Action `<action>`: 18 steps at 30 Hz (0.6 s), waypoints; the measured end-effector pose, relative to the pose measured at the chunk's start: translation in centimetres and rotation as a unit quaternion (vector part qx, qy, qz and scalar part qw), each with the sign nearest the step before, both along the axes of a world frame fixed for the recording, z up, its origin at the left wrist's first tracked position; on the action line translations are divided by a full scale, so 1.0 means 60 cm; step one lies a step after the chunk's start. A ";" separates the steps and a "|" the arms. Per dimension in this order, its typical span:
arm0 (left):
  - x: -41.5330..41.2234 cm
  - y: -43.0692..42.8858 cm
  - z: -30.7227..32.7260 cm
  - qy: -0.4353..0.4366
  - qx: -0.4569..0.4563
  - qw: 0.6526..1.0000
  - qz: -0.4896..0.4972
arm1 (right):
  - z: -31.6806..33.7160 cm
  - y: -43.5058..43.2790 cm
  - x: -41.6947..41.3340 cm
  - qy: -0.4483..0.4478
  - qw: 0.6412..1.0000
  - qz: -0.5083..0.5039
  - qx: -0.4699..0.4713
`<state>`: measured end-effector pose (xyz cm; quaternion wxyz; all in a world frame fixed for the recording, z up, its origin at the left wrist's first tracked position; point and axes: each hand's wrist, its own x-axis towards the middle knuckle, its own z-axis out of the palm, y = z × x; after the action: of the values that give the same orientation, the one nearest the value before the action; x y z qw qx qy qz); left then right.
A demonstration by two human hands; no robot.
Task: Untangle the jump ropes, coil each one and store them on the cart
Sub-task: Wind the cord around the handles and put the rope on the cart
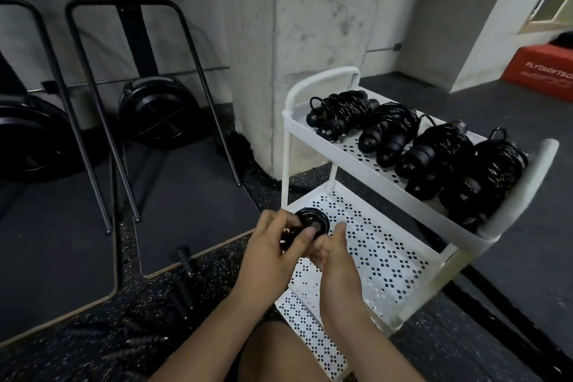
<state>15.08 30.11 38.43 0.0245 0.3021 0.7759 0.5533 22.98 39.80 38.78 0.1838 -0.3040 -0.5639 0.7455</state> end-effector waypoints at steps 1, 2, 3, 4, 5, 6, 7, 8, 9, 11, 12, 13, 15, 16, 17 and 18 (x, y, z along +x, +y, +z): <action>-0.002 0.004 0.000 0.004 0.004 1.000 0.001 | 0.000 0.005 0.000 0.000 1.000 -0.001 -0.002; -0.002 0.007 0.001 0.003 0.008 1.000 0.000 | 0.000 0.010 0.001 0.000 1.000 0.001 0.001; -0.002 0.009 0.003 -0.005 0.014 1.000 -0.001 | 0.001 0.015 0.001 0.000 1.000 0.006 0.003; -0.002 0.012 0.005 -0.015 0.022 1.000 -0.002 | 0.001 0.019 0.001 -0.004 1.000 0.008 0.002; -0.002 0.014 0.005 -0.025 0.027 0.999 -0.001 | 0.002 0.022 0.001 -0.009 1.000 0.010 -0.004; -0.002 0.017 0.004 -0.033 0.030 0.999 0.002 | 0.004 0.024 0.001 -0.012 1.000 0.012 -0.009; -0.004 0.020 0.002 -0.039 0.030 0.999 0.006 | 0.006 0.025 -0.001 -0.013 1.000 0.014 -0.014; -0.005 0.023 0.000 -0.045 0.030 0.998 0.009 | 0.010 0.028 -0.002 -0.010 0.999 0.021 -0.028; -0.007 0.025 -0.001 -0.052 0.031 0.998 0.009 | 0.010 0.032 -0.002 0.001 0.998 0.028 -0.053; -0.012 0.027 -0.002 -0.065 0.033 0.997 0.006 | 0.009 0.044 0.000 0.028 0.993 0.052 -0.104; -0.016 0.027 -0.002 -0.074 0.034 0.997 0.002 | 0.007 0.053 0.003 0.035 0.990 0.064 -0.124; -0.019 0.027 -0.002 -0.084 0.033 0.996 -0.003 | 0.005 0.061 0.004 0.045 0.986 0.069 -0.146; -0.026 0.028 -0.002 -0.099 0.029 0.995 -0.016 | 0.000 0.080 0.005 0.039 0.983 0.064 -0.167; -0.029 0.030 -0.003 -0.096 0.025 0.995 -0.024 | -0.002 0.089 0.003 0.027 0.984 0.064 -0.162; -0.033 0.032 -0.004 -0.085 0.020 0.996 -0.032 | -0.003 0.097 0.001 0.014 0.986 0.069 -0.152; -0.036 0.034 -0.005 -0.072 0.016 0.996 -0.042 | -0.003 0.103 0.000 0.004 0.986 0.076 -0.145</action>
<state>12.93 32.17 38.12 0.0993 0.2942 0.7497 0.5844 22.97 45.98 38.58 0.0827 -0.2808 -0.4702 0.8326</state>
